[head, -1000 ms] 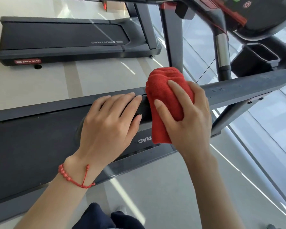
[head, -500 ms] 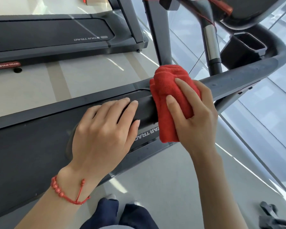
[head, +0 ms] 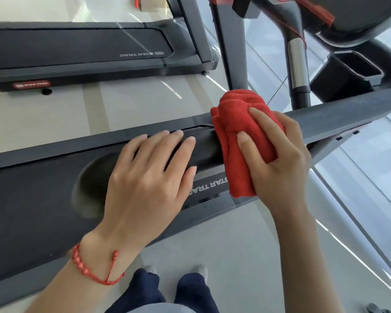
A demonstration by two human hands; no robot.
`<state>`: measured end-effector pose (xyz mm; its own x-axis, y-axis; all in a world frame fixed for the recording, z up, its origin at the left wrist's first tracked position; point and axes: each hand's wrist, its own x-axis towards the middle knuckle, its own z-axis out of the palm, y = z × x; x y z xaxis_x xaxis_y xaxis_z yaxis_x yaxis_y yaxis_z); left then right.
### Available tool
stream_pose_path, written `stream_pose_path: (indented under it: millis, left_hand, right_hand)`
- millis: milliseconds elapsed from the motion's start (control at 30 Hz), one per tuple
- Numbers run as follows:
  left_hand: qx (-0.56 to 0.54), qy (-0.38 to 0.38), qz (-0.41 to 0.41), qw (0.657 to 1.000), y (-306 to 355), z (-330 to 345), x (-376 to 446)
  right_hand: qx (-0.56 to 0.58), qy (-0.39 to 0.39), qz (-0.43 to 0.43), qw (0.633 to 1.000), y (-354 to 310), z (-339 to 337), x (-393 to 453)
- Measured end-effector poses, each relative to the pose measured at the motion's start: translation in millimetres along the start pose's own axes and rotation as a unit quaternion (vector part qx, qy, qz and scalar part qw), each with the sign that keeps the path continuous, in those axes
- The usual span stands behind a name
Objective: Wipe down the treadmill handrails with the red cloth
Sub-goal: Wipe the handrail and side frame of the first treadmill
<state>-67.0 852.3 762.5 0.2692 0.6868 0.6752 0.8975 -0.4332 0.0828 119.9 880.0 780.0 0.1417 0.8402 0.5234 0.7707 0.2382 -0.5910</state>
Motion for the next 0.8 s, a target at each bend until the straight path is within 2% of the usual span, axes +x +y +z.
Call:
stream_pose_path:
  millis: [233, 433, 600, 800]
  left_hand:
    - [0.005, -0.003, -0.039, 0.999, 42, 22, 7]
    - [0.033, 0.036, -0.077, 0.996, 48, 38, 11]
    - [0.03, 0.073, -0.096, 0.992, 52, 43, 13]
    - [0.048, 0.11, -0.125, 0.985, 56, 50, 17]
  right_hand:
    - [-0.003, 0.029, 0.026, 0.999, 27, -10, 14]
    - [0.02, -0.007, -0.027, 0.999, 42, -16, 18]
    - [0.015, 0.033, 0.012, 0.999, 61, -24, 31]
    - [0.028, -0.019, -0.049, 0.998, 67, -26, 30]
